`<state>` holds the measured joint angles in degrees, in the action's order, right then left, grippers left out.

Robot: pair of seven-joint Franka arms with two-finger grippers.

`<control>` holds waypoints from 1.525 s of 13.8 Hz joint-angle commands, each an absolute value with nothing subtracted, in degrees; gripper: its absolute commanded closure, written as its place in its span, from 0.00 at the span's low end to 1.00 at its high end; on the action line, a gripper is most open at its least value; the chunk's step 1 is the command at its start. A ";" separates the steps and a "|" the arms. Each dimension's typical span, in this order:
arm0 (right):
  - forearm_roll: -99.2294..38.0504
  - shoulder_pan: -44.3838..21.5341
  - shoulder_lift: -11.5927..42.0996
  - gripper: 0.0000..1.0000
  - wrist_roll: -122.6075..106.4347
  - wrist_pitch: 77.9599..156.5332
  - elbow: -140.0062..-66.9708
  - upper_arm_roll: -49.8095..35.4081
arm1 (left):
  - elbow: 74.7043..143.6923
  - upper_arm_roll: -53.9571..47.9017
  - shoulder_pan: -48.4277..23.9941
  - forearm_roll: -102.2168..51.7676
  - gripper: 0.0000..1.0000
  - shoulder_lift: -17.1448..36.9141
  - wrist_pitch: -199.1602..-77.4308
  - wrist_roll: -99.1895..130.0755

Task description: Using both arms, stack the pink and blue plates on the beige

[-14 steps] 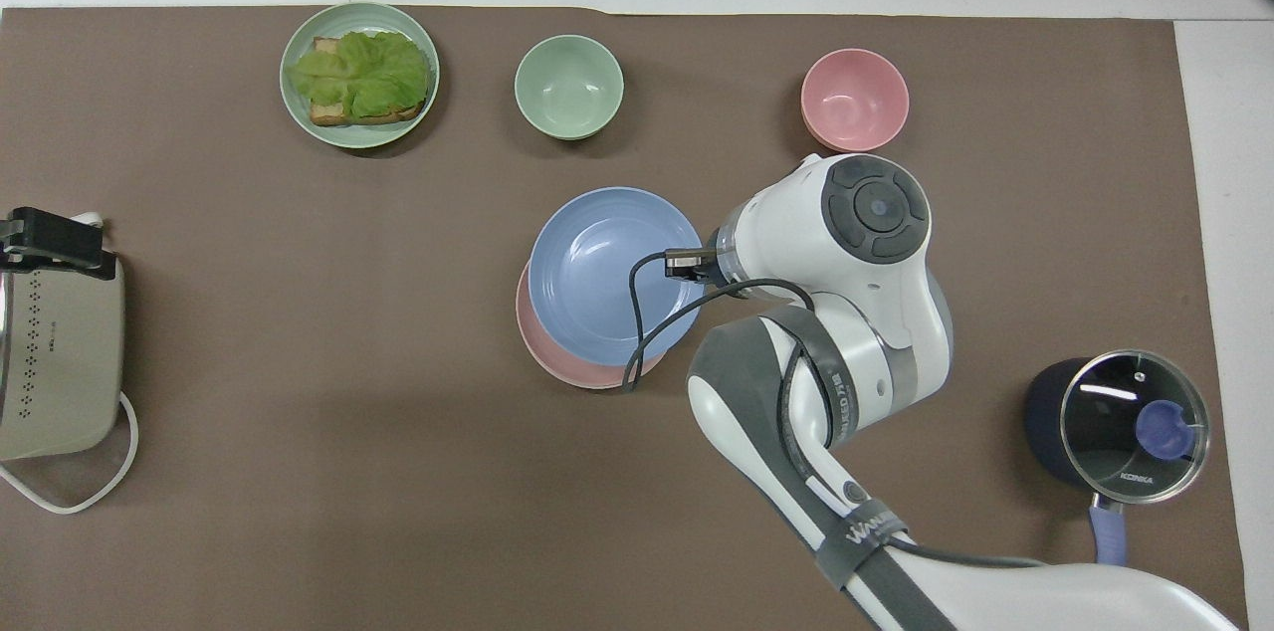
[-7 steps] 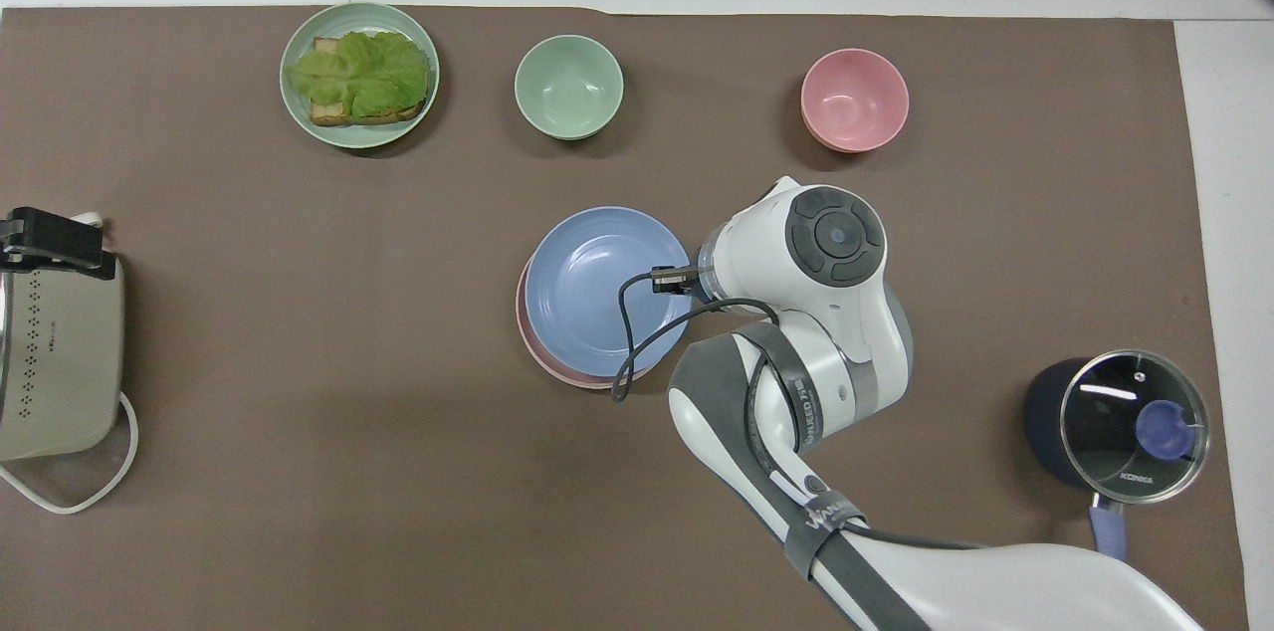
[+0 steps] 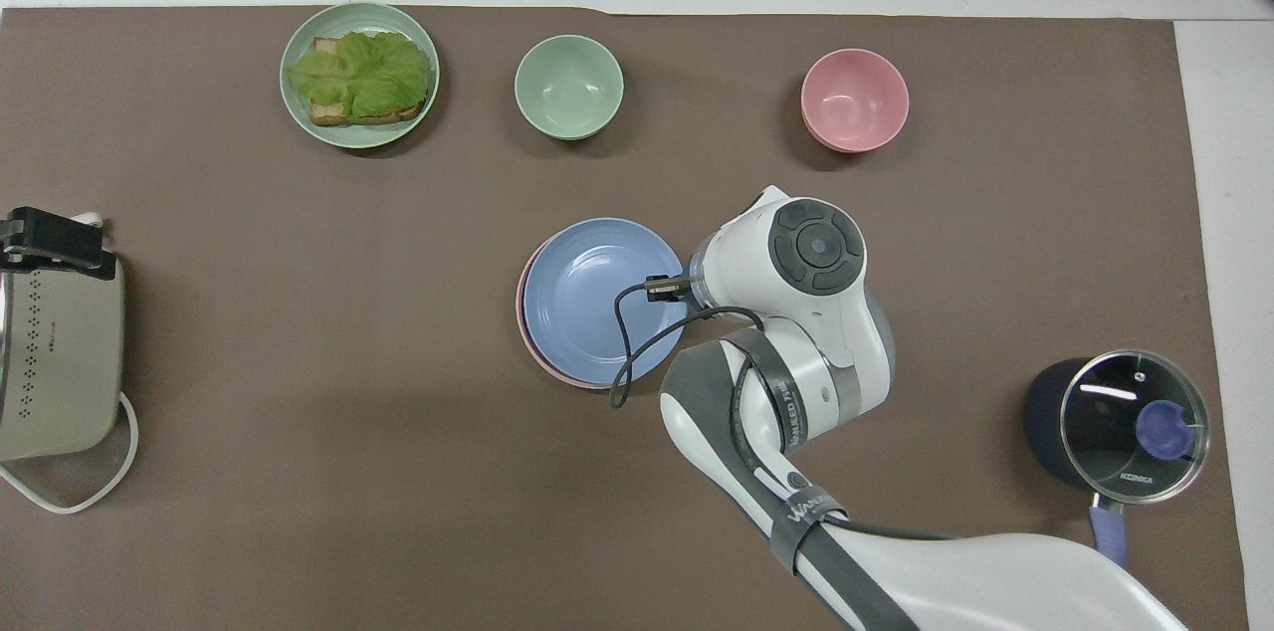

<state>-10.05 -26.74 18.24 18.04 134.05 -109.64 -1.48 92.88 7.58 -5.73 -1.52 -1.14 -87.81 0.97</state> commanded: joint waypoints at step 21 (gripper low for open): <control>0.26 -15.30 10.21 0.00 15.91 121.48 -100.02 -0.18 | 94.04 7.29 -5.36 -0.53 0.00 -2.46 -87.80 0.79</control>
<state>-1.20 -16.19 11.36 16.93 124.44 -101.14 0.13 92.88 7.58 -5.72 -1.52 -1.14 -87.81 0.97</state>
